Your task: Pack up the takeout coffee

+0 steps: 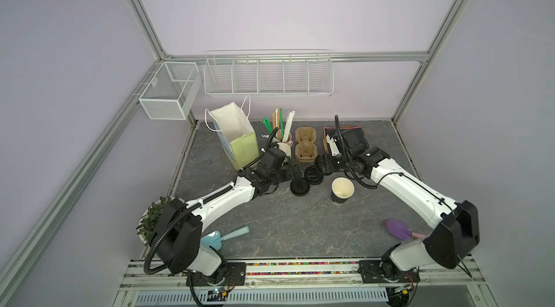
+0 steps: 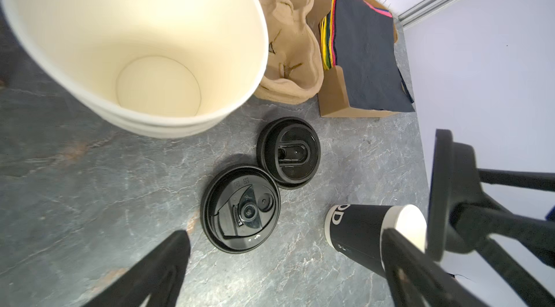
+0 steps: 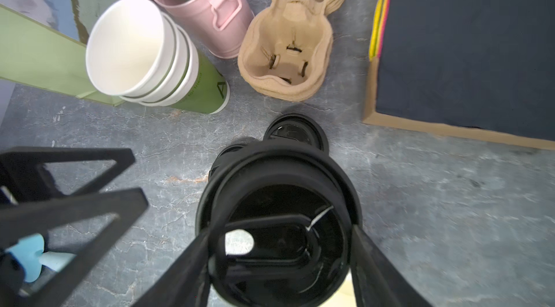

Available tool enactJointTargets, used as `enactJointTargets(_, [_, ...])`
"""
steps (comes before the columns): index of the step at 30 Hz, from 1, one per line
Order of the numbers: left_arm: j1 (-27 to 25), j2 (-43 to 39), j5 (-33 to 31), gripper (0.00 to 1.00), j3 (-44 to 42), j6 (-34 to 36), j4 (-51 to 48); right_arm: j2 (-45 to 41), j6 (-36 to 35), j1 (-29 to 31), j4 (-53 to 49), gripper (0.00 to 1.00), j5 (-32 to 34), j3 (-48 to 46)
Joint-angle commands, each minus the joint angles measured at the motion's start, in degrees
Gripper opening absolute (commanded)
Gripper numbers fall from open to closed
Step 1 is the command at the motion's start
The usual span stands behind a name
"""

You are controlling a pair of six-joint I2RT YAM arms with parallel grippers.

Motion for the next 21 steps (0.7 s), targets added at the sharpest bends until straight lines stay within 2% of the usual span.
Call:
enactJointTargets(1, [0.0, -1.7, -4.5, 0.99, 1.2, 2.7, -6.7, -2.9, -1.8, 0.0, -6.7, 0.67, 3.5, -0.1])
enactJointTargets(14, [0.0, -11.6, -8.7, 1.00, -1.9, 5.1, -11.9, -11.2, -0.6, 0.9, -14.0, 0.68, 7.3, -9.0])
enactJointTargets(21, [-0.1, -12.2, -8.8, 1.00, -2.7, 5.3, -12.5, -10.0, -1.5, 1.0, -14.2, 0.67, 7.3, -9.7])
